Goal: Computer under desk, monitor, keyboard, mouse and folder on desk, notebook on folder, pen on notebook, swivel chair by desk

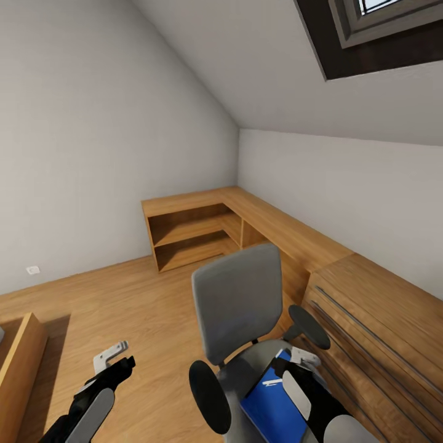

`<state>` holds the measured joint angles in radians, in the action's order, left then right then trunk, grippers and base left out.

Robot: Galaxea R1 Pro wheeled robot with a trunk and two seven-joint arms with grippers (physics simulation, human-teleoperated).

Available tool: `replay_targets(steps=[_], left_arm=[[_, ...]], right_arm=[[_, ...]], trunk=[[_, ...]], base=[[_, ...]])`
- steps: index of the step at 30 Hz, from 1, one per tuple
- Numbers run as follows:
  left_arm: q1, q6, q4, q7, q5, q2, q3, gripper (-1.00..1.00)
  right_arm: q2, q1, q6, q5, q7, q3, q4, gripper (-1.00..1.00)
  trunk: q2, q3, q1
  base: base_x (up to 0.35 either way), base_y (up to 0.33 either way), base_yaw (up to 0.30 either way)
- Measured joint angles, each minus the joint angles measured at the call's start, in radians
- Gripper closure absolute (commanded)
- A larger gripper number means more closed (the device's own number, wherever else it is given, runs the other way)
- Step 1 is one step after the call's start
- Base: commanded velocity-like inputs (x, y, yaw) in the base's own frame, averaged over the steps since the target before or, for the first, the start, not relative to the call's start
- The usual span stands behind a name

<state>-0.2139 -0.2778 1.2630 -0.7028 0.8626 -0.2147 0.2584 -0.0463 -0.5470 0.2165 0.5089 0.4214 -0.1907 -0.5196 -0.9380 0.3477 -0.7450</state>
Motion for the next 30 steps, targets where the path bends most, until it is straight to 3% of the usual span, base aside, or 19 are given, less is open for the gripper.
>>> replay_targets(steps=[8,21,30], left_arm=[[0.000,-0.009,-0.003,-0.013,-0.004,0.029,0.001,-1.00],[0.000,-0.009,-0.023,-0.014,-0.010,0.034,0.004,-1.00],[0.000,-0.009,0.013,-0.022,-0.011,0.029,-0.006,-1.00]], right_arm=[[-0.001,0.000,-0.004,-0.001,-0.001,-0.001,0.003,-1.00],[-0.007,0.000,-0.006,0.000,-0.004,-0.003,0.005,-1.00],[-0.008,0.000,-0.006,0.002,-0.004,0.001,0.006,-1.00]], trunk=[[0.000,0.000,0.000],[0.000,0.001,0.000],[-0.063,0.030,-0.034]], base=[[0.002,0.001,0.000],[0.072,0.063,0.000],[0.000,0.000,0.000]])
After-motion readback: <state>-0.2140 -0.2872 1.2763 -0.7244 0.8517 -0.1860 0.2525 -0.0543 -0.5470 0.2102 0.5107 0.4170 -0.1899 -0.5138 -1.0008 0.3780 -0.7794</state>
